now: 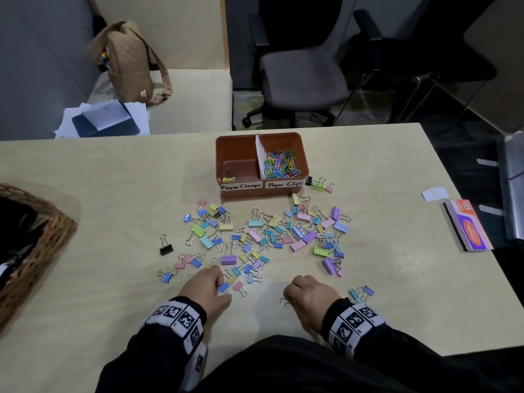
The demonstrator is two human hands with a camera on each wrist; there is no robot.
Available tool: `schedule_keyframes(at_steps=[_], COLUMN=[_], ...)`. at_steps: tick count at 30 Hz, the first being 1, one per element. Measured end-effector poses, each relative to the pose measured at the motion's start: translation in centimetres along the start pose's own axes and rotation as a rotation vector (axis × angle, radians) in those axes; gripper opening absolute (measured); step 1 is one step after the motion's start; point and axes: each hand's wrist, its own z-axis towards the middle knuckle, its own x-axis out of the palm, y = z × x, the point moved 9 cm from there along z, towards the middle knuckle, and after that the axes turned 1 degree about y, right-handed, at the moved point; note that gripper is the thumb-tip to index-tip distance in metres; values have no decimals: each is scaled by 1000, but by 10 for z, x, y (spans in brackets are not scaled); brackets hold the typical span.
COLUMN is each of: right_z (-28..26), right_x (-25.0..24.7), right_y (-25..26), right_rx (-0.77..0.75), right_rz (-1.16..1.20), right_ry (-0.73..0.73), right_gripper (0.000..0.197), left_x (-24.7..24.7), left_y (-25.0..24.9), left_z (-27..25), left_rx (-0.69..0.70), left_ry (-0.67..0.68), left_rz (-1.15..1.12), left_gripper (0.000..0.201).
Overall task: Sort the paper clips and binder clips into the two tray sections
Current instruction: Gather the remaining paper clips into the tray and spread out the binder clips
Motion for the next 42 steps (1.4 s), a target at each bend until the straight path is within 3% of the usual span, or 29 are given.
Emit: schedule_keyframes(at_steps=[2,4,7,9,11,14,20,23,27,32,37,42], right_z=[-5,-11,-24,-34,-37,-24,7,9,14,56,121,155], right_x=[-9,-25,-46,-46,-41,-37,-36,-48,-63,-108,-175,-213], right_y=[-1,-8,-46,-75,-86,-74,-22,-18,-27,-20,4,12], right_rx=[21,105,389,577,668,623,346,323,406,366,282,329], right_rz=[70,164,334,376,383,404,432,512,634,739,707,680], right_ry=[-34,-79,-151,-122,-72,-41,57,-31,-137,-187,-276,-412], right_gripper=[25,29,47,53,55,57,58,53,40,16,17,20], left_x=[0,0,-1,-2,-3,-1,4,5,5,3,2,5], left_y=[1,1,1,0,-3,-9,-21,-22,-31,-42,-34,-33], left_z=[0,0,1,1,1,-1,-10,-10,-8,-2,-1,-3], left_rx=[-3,-6,-15,-19,-26,-27,6,6,20,74,31,45], left_ry=[0,-1,-2,-2,8,10,-29,-15,-40,-67,-51,8], left_rz=[-1,2,6,4,24,63,34,45,22,-19,-17,-9], left_gripper=[28,28,28,28,26,25,37,40,61,34,31,35])
